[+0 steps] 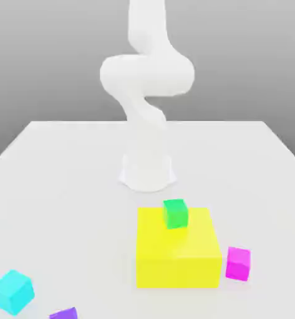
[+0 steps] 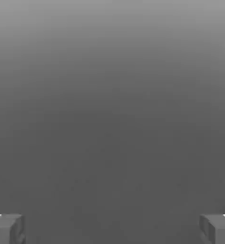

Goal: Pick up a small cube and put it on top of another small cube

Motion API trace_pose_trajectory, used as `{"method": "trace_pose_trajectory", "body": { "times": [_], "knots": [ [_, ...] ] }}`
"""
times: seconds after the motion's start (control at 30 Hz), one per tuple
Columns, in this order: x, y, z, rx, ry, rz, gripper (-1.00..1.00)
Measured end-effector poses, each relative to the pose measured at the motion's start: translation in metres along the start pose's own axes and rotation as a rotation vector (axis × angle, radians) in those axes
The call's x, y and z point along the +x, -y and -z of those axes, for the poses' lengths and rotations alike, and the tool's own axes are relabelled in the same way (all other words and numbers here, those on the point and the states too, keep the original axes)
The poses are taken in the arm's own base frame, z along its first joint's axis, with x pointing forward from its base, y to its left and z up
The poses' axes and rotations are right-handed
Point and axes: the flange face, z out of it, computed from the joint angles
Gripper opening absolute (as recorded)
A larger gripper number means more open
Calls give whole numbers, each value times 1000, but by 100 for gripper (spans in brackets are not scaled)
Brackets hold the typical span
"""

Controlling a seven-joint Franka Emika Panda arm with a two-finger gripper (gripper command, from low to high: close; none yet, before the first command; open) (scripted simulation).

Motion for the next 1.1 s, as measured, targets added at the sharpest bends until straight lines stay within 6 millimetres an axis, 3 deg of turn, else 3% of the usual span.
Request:
{"method": "trace_pose_trajectory", "body": {
  "times": [0.13,0.3,0.53,0.57,0.6,0.63,0.77,0.93,1.07,1.1],
  "knots": [
    [20,-22,-74,-107,43,-49,0],
    [37,-66,-161,-230,101,-115,0],
    [43,-153,-270,-389,192,-217,0],
    [44,-170,-284,-413,204,-238,0],
    [44,-170,-284,-413,204,-238,0],
    [44,-195,-301,-444,221,-269,0],
    [26,-264,-359,-533,293,-336,0],
    [-7,-343,-410,-619,374,-414,0],
    [-34,-377,-451,-632,386,-427,0],
    [-39,-383,-459,-632,386,-427,-100]
  ]
}}
